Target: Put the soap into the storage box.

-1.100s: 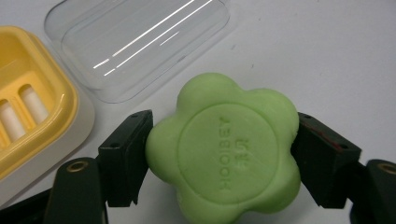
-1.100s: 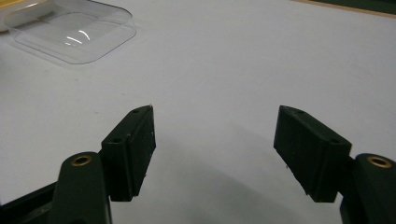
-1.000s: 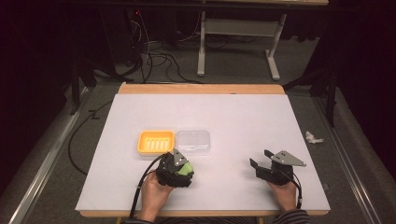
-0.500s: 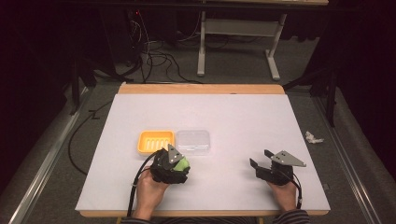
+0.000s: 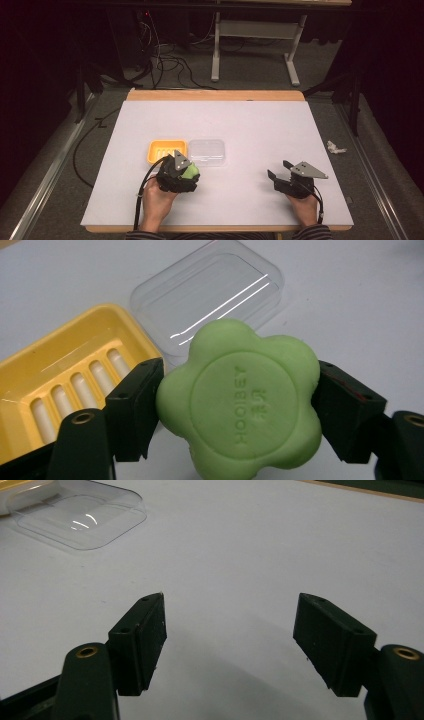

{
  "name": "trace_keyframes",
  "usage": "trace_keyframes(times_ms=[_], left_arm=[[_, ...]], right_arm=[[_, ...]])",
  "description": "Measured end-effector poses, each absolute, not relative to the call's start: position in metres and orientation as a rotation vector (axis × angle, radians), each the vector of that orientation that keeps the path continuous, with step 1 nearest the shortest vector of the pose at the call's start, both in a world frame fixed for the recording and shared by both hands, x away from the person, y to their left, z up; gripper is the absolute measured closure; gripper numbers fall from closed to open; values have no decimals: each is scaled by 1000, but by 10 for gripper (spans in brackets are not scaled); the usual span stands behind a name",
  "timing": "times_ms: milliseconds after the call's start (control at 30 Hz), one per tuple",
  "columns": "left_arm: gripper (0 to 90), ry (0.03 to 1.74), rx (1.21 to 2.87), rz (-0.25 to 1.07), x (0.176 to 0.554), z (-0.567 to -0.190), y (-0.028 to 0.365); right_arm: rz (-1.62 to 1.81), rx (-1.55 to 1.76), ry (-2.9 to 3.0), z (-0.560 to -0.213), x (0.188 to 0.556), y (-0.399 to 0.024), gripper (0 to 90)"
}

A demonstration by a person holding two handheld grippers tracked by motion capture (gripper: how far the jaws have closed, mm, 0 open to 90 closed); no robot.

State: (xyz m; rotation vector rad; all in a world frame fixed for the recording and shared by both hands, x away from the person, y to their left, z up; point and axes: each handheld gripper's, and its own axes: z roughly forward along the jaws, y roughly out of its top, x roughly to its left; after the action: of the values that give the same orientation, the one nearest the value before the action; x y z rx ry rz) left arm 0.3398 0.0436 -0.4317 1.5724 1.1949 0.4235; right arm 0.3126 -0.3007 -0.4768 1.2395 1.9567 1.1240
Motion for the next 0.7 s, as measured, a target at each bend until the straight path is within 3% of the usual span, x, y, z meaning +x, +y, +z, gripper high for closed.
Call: trace_keyframes(times_ms=[700], left_arm=[[273,1222,1497,459,353,-421,59]], right_arm=[[1126,1240,1952,-477,312,-300,298]])
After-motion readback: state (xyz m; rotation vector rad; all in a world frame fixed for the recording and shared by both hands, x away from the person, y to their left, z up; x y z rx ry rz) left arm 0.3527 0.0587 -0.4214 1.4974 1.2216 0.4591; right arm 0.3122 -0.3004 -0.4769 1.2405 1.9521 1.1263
